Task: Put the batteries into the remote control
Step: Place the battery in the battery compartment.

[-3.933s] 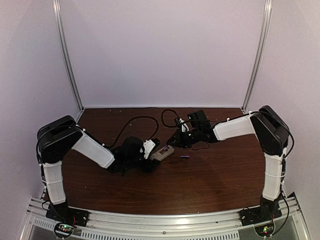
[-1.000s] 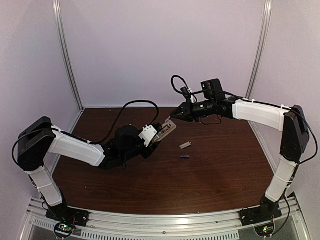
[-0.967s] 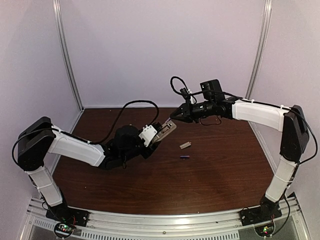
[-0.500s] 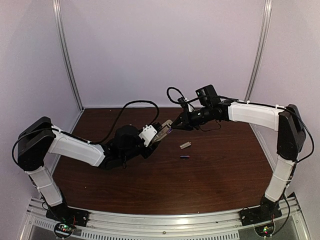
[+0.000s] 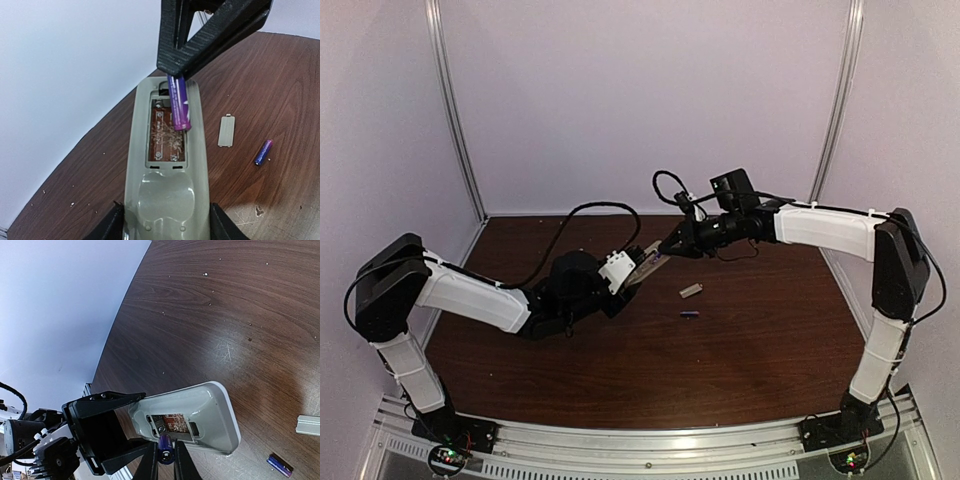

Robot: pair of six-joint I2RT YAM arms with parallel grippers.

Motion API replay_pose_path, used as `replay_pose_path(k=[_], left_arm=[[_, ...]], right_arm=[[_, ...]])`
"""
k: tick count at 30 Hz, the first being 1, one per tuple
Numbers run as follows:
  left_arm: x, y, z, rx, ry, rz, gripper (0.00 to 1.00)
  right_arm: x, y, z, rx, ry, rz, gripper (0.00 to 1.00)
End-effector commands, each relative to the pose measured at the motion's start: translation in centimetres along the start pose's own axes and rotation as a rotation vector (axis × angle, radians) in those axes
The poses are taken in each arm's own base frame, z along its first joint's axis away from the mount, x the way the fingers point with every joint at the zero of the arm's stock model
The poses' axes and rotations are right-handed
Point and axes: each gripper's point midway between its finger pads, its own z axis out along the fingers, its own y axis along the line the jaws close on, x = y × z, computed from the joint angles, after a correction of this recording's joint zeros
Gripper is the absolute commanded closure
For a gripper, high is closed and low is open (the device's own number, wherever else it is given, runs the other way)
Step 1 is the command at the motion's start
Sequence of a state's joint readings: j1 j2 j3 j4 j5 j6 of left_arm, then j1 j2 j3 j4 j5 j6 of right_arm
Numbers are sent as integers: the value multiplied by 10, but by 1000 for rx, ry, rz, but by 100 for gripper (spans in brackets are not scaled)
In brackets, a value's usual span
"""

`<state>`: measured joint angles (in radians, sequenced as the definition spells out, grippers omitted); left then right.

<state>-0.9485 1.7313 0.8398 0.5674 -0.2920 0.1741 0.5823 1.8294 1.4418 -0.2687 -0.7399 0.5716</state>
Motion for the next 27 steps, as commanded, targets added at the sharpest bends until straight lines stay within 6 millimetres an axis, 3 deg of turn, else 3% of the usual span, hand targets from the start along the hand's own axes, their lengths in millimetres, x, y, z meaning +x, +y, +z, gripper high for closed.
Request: replay_pose_path(k=[1,9,17,27], left_arm=[[-33,5,-3,-22,-88,-7,100],[-34,7,-2,-31,-90,-1,100],[-34,9,-2,-41,-87,5,100],[-36,11,-3,-49,-91,10,100]], right_arm=[[-5,-5,8,15,-9,-8,91],[2,-13,13,31,15,-8,90],[2,-12,11,35,16,-10,76],[-3,-13,3,87,2,-41,69]])
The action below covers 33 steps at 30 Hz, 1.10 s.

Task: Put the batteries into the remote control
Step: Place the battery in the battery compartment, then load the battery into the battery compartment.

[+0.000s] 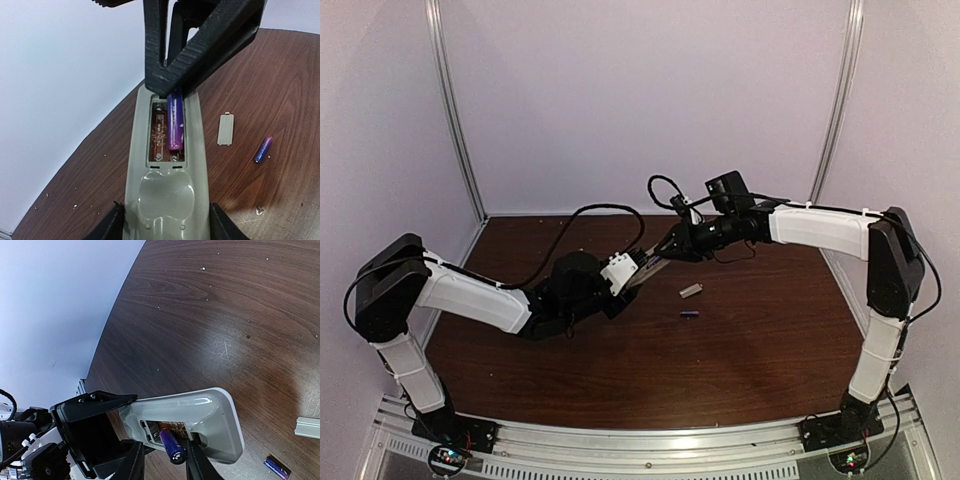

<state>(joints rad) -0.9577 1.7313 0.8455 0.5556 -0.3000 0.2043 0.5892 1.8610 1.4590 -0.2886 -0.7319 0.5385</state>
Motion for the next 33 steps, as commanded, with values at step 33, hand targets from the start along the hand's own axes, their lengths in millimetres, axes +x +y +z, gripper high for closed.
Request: replay_pose_path(k=[33], left_arm=[[-59,27,-8,-84,-155,-53,100]], right_arm=[[-43,43,-47,-615,-352,259,33]])
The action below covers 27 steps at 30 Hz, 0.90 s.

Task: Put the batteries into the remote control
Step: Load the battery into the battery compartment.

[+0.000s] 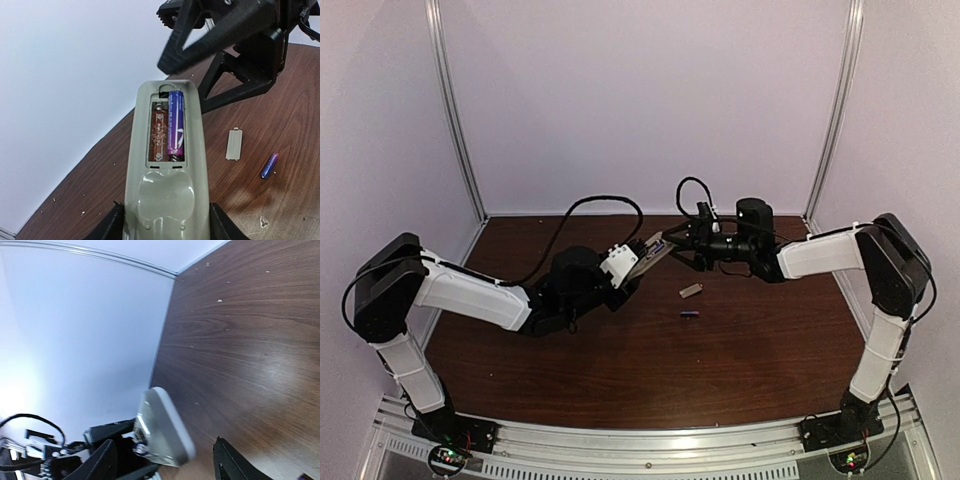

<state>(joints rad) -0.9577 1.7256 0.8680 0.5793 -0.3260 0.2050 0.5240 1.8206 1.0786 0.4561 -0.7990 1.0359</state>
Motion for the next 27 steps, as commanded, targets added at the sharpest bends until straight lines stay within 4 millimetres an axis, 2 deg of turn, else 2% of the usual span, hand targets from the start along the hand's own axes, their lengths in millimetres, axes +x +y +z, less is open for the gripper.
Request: replay_pose_path(k=[1,5,11,14,19,27], left_arm=[[-43,17,-6,-45,-116,-40,100],[-42,17,-8,-44,-113,-38,100],[-43,19,-9,-49,-114,-38,100],[-43,19,-8,-52,-112,-41,100],[-45,20,-8,-55,-113,-39,100],[-44,21,-8,-61,-112,-37,100]], right_arm=[[-20,80,-15,-438,-79,41,33],[-22,85,-19,-540,-75,125,33],[-16,72,-12,-493,-66,123,32],[-15,73,-10,-511,-57,133,33],[2,59,6,-444,-9,135,33],[11,45,9,-392,6,138,34]])
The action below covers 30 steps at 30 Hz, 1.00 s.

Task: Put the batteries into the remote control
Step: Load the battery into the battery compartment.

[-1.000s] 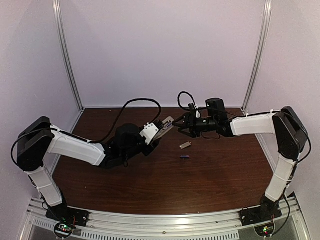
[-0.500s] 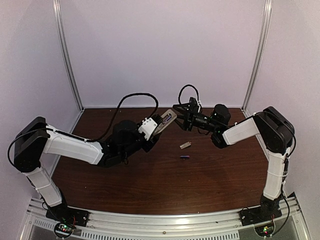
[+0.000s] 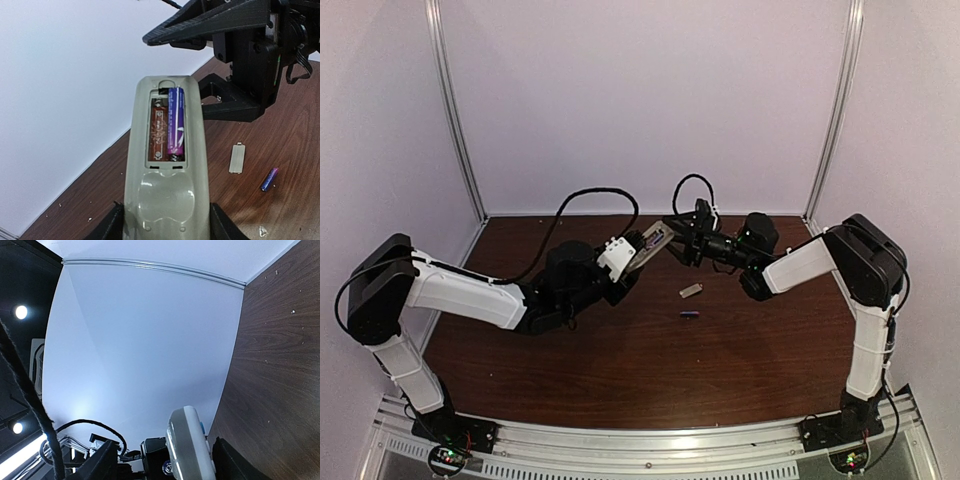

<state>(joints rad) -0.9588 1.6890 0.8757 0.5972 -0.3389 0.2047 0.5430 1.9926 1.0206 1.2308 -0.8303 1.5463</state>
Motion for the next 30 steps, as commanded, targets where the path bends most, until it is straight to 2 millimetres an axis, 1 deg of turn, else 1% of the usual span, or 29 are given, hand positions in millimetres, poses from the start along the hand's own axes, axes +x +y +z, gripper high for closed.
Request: replay_pose_path(k=[1,8,13,19,22,26,30], left_arm=[[-22,9,0,-31,-58,-16,100],[-24,10,-1,-38,-61,-20,100],[-24,11,-1,-42,-61,-20,100],[-25,11,-1,-41,-63,-19,100],[-25,11,-1,-38,-63,-16,100],[-24,11,-1,-38,-62,-14,100],[-25,11,-2,-41,-63,-12,100]], right_arm=[[22,-12,3,35,78,-5,35],[27,-29,3,91,92,6,39],[27,-35,1,103,87,16,45],[25,-30,2,86,80,12,49],[24,-20,3,33,70,25,47],[19,-15,3,-15,49,60,45],[18,-21,5,3,50,68,47]])
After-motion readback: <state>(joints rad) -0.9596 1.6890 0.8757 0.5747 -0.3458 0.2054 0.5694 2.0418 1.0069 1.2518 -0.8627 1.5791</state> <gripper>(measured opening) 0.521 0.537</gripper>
